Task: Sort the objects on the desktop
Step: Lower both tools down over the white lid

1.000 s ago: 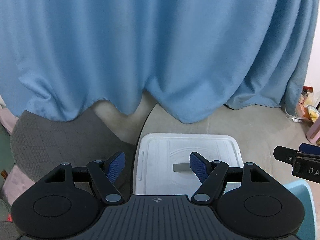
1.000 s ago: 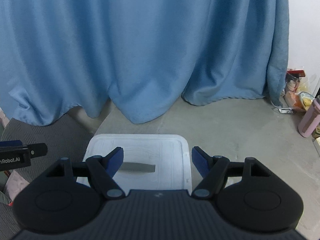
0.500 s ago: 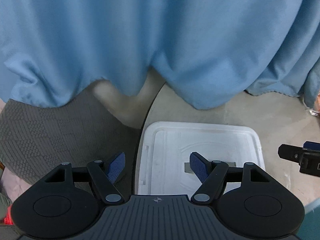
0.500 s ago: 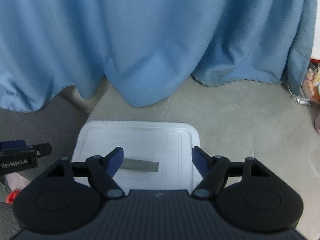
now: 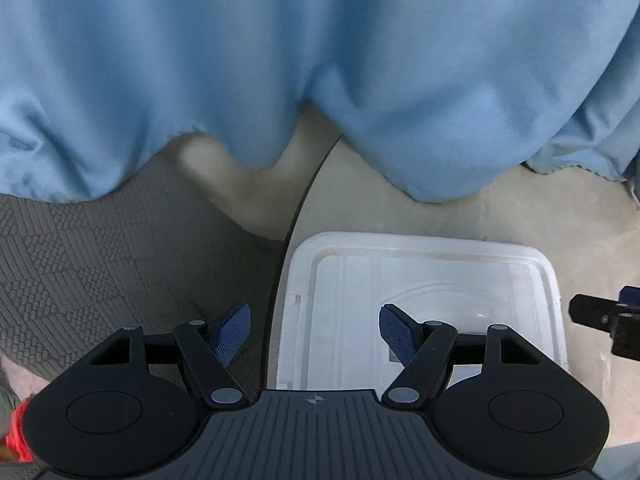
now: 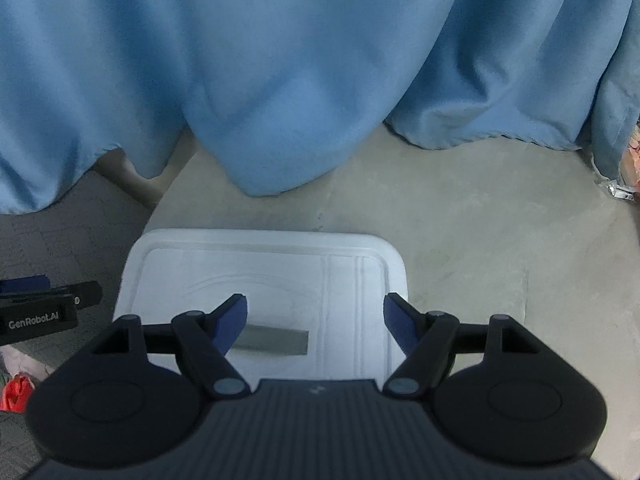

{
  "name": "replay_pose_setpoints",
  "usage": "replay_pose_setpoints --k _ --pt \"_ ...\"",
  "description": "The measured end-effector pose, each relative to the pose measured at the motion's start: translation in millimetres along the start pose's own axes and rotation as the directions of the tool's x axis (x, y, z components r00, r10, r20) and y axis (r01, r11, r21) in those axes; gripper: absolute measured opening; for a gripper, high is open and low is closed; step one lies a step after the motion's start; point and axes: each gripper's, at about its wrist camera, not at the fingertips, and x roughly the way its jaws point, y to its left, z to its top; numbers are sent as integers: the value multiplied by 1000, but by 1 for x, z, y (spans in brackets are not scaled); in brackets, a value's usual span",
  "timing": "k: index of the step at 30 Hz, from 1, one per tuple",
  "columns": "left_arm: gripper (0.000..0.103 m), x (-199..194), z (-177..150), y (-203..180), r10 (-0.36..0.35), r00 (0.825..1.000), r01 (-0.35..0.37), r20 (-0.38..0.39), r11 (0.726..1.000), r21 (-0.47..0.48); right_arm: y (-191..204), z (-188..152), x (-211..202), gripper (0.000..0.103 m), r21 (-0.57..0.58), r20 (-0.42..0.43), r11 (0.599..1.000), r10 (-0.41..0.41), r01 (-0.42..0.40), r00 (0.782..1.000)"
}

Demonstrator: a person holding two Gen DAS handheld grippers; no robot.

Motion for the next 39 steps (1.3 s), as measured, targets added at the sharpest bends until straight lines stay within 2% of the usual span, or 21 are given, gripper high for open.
replay_pose_setpoints --k 9,16,26,29,34,39 --pt "74 44 1 -1 0 998 0 -65 1000 -10 -12 6 37 75 17 -85 1000 -23 25 996" --pt "74 71 -2 -2 7 994 -8 -113 1000 -7 -20 12 56 75 65 -167 998 -6 17 986" --pt "74 92 -1 0 -10 988 8 -154 1000 -15 -24 23 85 75 71 -275 997 -6 26 962" --pt "74 97 1 -1 -13 986 11 -164 1000 -17 -25 26 93 75 61 -281 997 -18 36 960" --pt "74 105 2 2 -17 984 12 -176 1000 -26 -29 23 114 75 106 -333 994 16 21 943" --pt "74 111 1 3 -23 982 19 -186 999 -26 -26 18 121 75 115 -347 993 19 22 938"
